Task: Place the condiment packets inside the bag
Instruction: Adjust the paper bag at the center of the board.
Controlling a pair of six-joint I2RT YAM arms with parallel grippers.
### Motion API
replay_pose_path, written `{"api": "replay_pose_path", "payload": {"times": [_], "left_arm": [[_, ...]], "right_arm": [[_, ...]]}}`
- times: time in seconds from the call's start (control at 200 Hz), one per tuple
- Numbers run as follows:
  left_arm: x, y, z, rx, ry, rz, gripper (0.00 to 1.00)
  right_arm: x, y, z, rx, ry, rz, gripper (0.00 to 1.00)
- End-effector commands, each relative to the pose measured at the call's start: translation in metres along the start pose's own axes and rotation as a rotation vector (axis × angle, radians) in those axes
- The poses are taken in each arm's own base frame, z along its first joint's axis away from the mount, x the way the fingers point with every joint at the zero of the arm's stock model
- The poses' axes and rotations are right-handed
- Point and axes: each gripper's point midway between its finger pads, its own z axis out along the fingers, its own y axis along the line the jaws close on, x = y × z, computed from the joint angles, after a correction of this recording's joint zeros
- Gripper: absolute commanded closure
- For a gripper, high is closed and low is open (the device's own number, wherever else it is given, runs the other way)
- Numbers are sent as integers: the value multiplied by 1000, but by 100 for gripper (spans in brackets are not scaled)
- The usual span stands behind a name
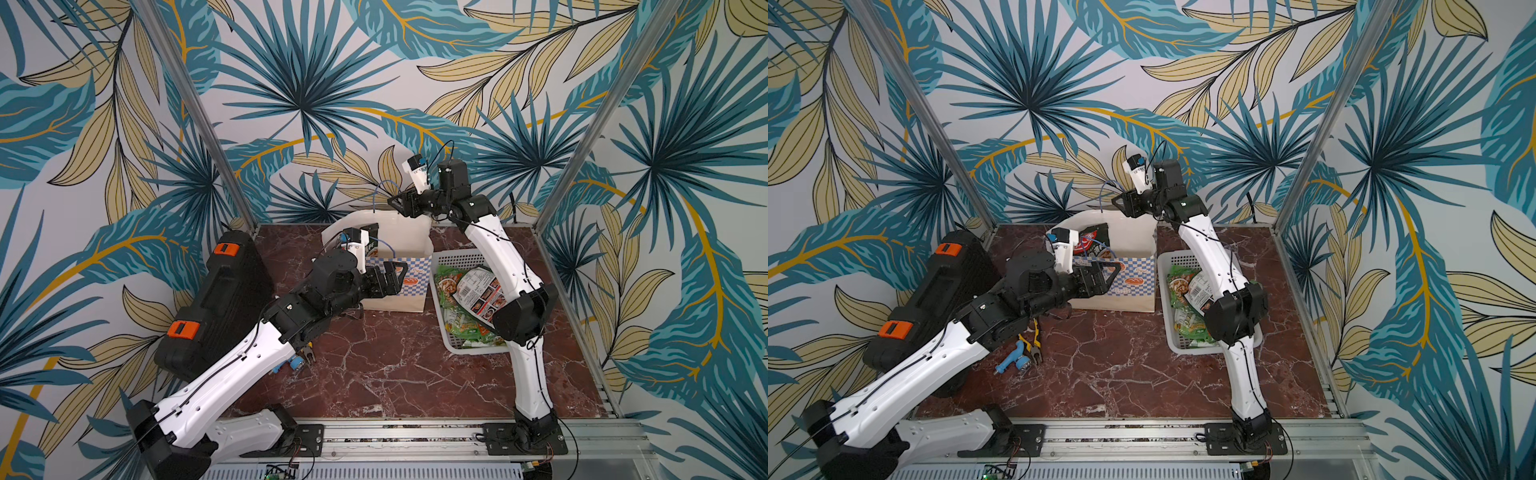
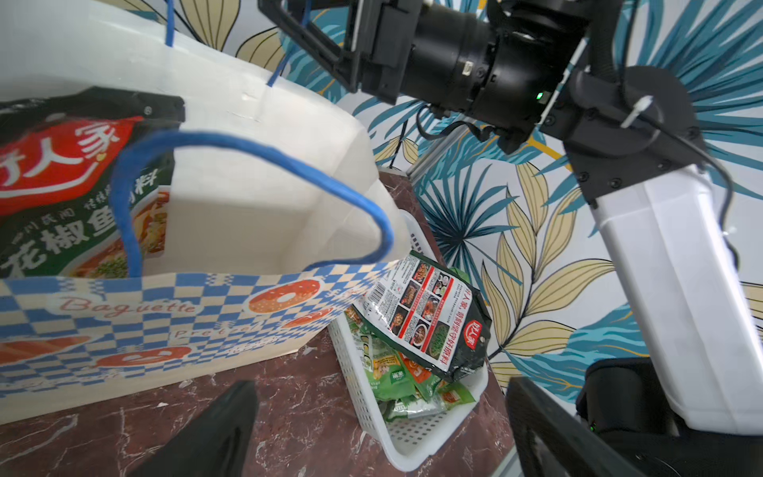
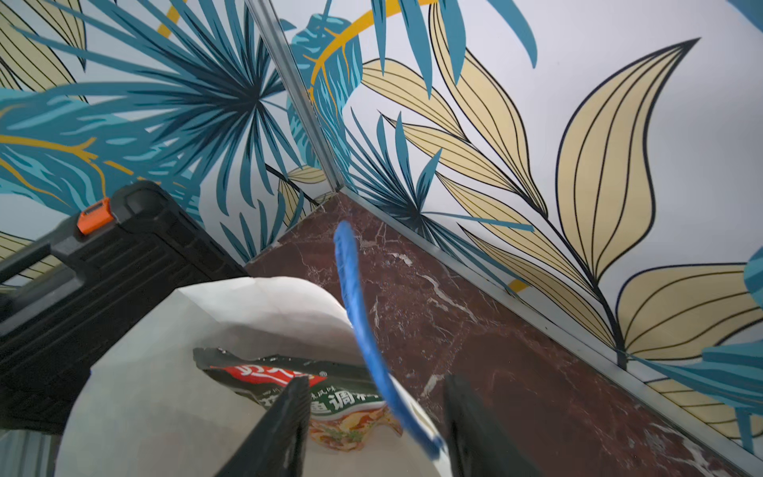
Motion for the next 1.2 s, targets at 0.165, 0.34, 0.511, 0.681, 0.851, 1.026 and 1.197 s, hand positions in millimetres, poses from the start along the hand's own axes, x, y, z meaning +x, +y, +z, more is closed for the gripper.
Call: {"api": "replay_pose_path", "payload": {"times": [0.165,0.34,0.511,0.681,0.851,1.026,1.197], "left_arm": [[-57,-13,-3,-36,-201,-31,13],[-68,-15,12,-45,-208,-45,30],[-84,-3,12,-82,-240,-44,70],[-110,7,-6,-118,-258,-7,100],[-150,-2,-19,-83,-228,67,100],[-178,-20,-16,-45,-202,177,100],[-194,-25,-8,13,-192,226,100]], "right_arm": [[-26,-3,9,-59,-124,-7,54],[-29,-1,12,-75,-136,9,80],[-37,10,-2,-82,-130,31,100],[-56,15,-26,-19,-167,106,100],[-79,23,-52,30,-224,208,100],[-96,37,-78,97,-282,234,100],[-99,42,-102,163,-303,261,100]]}}
